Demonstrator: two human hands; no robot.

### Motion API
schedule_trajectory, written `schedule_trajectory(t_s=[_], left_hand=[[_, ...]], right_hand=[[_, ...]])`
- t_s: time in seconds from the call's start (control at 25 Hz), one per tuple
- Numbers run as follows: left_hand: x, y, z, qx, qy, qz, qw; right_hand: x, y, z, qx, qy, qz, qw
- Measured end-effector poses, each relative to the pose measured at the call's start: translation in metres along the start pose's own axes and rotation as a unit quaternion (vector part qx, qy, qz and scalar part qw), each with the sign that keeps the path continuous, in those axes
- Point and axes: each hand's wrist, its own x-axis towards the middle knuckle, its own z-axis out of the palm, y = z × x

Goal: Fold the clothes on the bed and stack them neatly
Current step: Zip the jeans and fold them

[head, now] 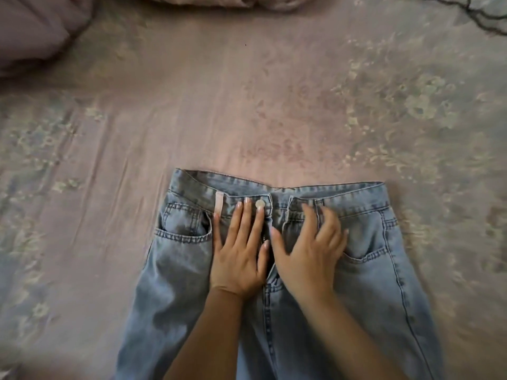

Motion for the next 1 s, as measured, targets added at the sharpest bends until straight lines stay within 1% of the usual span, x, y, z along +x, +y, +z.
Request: schedule_trajectory(t_s=[0.08,0.12,0.2,0.28,0.32,0.36,0.44,0.52,0.6,0.64,0.72,0.76,0.8,0.84,0.92,0.96,1.0], left_hand=[[0.001,0.000,-0.001,0.001,-0.005,-0.010,1.000],[0.001,-0.001,-0.001,-0.003,-0.006,-0.015,1.000],[0.001,-0.002,0.002,-0.020,-0.010,-0.022,1.000],[0.001,-0.004,0.007,-0.035,-0.009,-0.022,0.999],[0.000,-0.005,0.008,-0.042,-0.007,-0.020,0.999],[0.001,-0.005,0.007,-0.048,-0.005,-0.021,0.999],[0.000,0.001,-0.003,-0.069,0.009,-0.029,0.997],[-0.010,0.009,-0.016,-0.079,0.047,-0.004,0.996],[-0.036,0.013,-0.017,-0.057,0.144,0.067,0.986],[-0.052,0.015,-0.014,-0.050,0.170,0.103,0.979],[-0.082,0.020,-0.009,-0.040,0.143,0.145,0.978],[-0.094,0.021,-0.008,-0.037,0.129,0.148,0.980],[-0.100,0.023,-0.005,-0.033,0.132,0.147,0.980],[-0.101,0.023,-0.002,-0.032,0.144,0.145,0.978],[-0.100,0.022,0.006,-0.026,0.178,0.145,0.973],[-0.100,0.021,0.010,-0.024,0.191,0.150,0.970],[-0.099,0.020,0.014,-0.023,0.196,0.157,0.968]], right_hand=[[-0.002,0.000,-0.005,0.048,-0.024,0.036,0.998],[-0.004,0.005,-0.007,0.070,-0.015,0.035,0.997],[-0.015,0.020,-0.014,0.073,0.036,0.013,0.997],[-0.032,0.033,-0.017,0.038,0.087,0.029,0.995],[-0.041,0.036,-0.018,0.047,0.087,0.063,0.993],[-0.049,0.036,-0.019,0.079,0.070,0.106,0.989],[-0.063,0.035,-0.023,0.155,0.029,0.199,0.967],[-0.067,0.035,-0.030,0.192,0.020,0.244,0.950],[-0.068,0.039,-0.038,0.201,0.040,0.234,0.950],[-0.070,0.042,-0.041,0.171,0.027,0.216,0.961],[-0.076,0.041,-0.048,0.046,-0.006,0.162,0.986],[-0.078,0.040,-0.049,-0.035,0.010,0.113,0.993],[-0.078,0.037,-0.051,-0.099,0.034,0.036,0.994],[-0.076,0.036,-0.052,-0.126,0.037,-0.063,0.989],[-0.065,0.038,-0.050,-0.094,-0.040,-0.259,0.960],[-0.059,0.039,-0.049,-0.063,-0.092,-0.302,0.947],[-0.053,0.039,-0.047,-0.032,-0.141,-0.302,0.942]])
